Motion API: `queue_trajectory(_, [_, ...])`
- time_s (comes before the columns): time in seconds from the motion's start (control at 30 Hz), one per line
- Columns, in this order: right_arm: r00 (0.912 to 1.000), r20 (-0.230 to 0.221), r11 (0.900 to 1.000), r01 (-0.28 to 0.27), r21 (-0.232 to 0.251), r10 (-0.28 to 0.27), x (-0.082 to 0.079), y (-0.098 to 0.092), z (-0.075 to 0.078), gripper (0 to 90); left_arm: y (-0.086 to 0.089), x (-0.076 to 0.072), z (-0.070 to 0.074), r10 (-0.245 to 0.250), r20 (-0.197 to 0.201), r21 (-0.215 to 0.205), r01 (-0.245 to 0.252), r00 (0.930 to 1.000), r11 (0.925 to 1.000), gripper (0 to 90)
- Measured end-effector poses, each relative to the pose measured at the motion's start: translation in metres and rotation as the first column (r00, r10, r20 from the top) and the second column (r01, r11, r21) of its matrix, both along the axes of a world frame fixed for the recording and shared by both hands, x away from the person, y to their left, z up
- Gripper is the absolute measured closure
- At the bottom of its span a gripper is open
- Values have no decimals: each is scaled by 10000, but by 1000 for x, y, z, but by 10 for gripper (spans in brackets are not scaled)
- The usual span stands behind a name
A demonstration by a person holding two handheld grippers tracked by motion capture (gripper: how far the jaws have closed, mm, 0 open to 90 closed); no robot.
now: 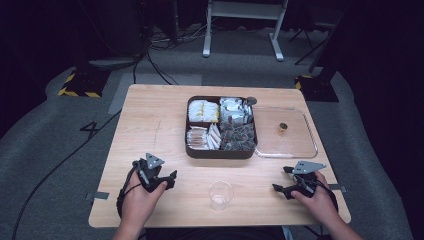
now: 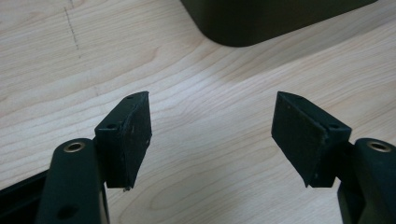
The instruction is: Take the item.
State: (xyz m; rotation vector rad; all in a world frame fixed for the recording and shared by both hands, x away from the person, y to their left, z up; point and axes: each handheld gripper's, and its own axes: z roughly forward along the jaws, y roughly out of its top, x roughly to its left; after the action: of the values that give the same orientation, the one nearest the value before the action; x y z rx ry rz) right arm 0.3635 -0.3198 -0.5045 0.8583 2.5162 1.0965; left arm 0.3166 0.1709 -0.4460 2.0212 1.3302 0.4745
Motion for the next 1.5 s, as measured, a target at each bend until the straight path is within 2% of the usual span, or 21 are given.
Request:
queue_trajectory(0.2, [10000, -27, 10000, -10, 25, 10, 0, 0, 0, 139, -3, -1, 9, -218, 5, -7, 218, 9998, 9998, 292])
queue_trajectory(0.4, [10000, -24, 10000, -35, 26, 35, 1, 0, 0, 139, -2, 0, 24, -663, -25, 7, 663, 9978, 9978, 292])
queue_trajectory(0.6, [10000, -20, 10000, -35, 25, 35, 1, 0, 0, 139, -2, 2, 33, -796, -17, -40, 796, 9968, 9968, 292])
queue_trajectory(0.77, [10000, -29, 10000, -21, 23, 21, 1, 1, 0, 139, -4, 6, 39, -825, 183, 57, 824, 9964, 9966, 274])
queue_trajectory(0.87, [10000, -18, 10000, 29, 34, -29, 2, 2, 0, 135, -7, 11, 43, -681, 280, -41, 682, 9973, 9977, 270])
queue_trajectory(1.03, [10000, -9, 10000, 86, 4, -86, 3, 2, 0, 133, -13, 19, 49, -314, 385, 52, 312, 9988, 9995, 254])
queue_trajectory(1.1, [10000, -8, 10000, 84, 3, -84, 3, 2, 0, 133, -17, 25, 53, 4, 447, -68, -1, 9990, 10000, 254])
queue_trajectory(1.2, [10000, -7, 10000, 84, 2, -84, 3, 2, 0, 133, -19, 29, 56, 155, 550, -186, -145, 9984, 9997, 258])
queue_trajectory(1.5, [10000, -20, 10000, 74, 4, -74, 3, 2, 0, 133, -30, 47, 64, 149, 730, -65, -145, 9972, 9999, 267])
